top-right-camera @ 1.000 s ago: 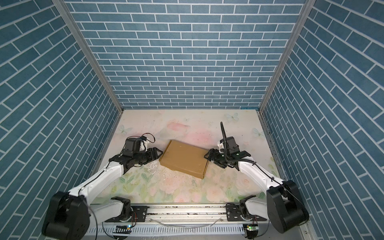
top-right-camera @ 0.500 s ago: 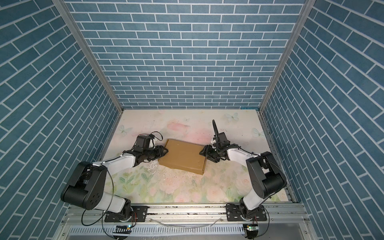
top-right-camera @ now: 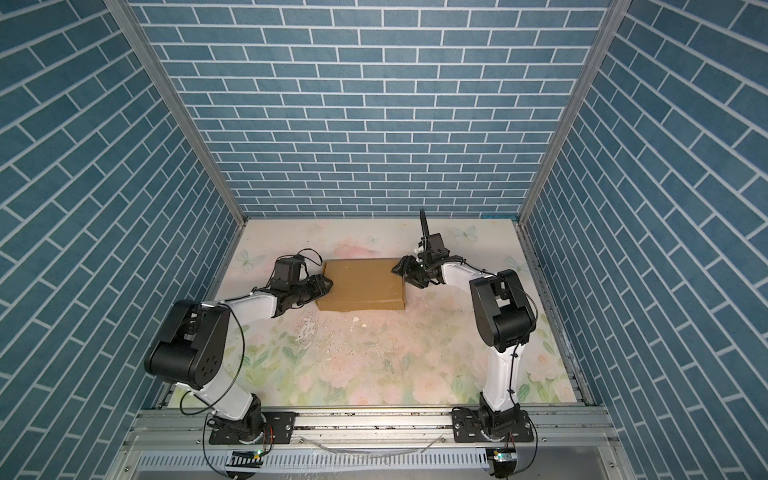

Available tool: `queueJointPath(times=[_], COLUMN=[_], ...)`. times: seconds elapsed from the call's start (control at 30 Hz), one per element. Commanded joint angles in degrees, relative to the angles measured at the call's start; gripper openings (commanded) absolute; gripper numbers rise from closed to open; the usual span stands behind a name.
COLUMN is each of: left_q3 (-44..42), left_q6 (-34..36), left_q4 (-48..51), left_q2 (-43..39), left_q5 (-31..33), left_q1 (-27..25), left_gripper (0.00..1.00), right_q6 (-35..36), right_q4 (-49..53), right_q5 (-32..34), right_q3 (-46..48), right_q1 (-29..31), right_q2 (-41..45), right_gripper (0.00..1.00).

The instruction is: Fold the paper box

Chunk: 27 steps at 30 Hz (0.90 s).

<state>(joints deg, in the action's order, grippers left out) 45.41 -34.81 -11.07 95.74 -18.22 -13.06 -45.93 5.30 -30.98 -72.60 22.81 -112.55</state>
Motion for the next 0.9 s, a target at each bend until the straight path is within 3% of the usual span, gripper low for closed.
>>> queueJointPath(times=[0.0,0.17,0.37,0.43,0.53,0.6,0.67,0.73,0.8,0.87], left_q3=[0.6,0.2,-1.8,-3.4,-7.4,-12.1,-18.8,-22.2,-23.3,-25.3], left_q6=[0.7,1.9,5.3,6.9,11.0,17.9,28.8,34.4,37.9,43.5], left_q4=[-0.8,4.1,14.9,19.1,22.6,18.7,7.3,-1.8,-8.7,-18.5], left_q2=[-0.2,-4.9,-19.1,-25.3,-34.7,-39.8,-42.3,-41.5,-38.7,-35.5], left_q5=[-1.8,0.2,6.0,10.6,24.1,36.6,50.1,57.5,65.0,65.8], left_q1=[-0.6,1.0,1.2,0.4,-4.1,-9.9,-15.7,-16.6,-16.0,-14.3], left_gripper=[0.60,0.70,0.73,0.73,0.74,0.76,0.79,0.80,0.85,0.88], right_q6=[1.9,5.5,15.4,16.9,22.3,28.2,34.2,38.1,41.5,43.2], right_q4=[1.0,3.9,12.7,10.9,6.7,1.6,-6.7,-14.7,-20.3,-24.6], right_q5=[-4.6,-3.5,5.2,10.7,23.2,35.5,48.7,58.1,62.3,63.8], right_q3=[-2.2,-0.7,5.0,11.2,21.4,27.6,33.9,38.3,41.2,43.5], right_q1=[-0.2,-3.0,-4.0,-4.1,-4.1,-4.2,-4.7,-6.3,-8.9,-12.3], right_q2=[-0.3,4.1,18.3,25.6,36.2,41.9,46.7,48.7,48.2,45.5], right_gripper=[0.68,0.86,0.86,0.85,0.86,0.87,0.91,0.91,0.91,0.93])
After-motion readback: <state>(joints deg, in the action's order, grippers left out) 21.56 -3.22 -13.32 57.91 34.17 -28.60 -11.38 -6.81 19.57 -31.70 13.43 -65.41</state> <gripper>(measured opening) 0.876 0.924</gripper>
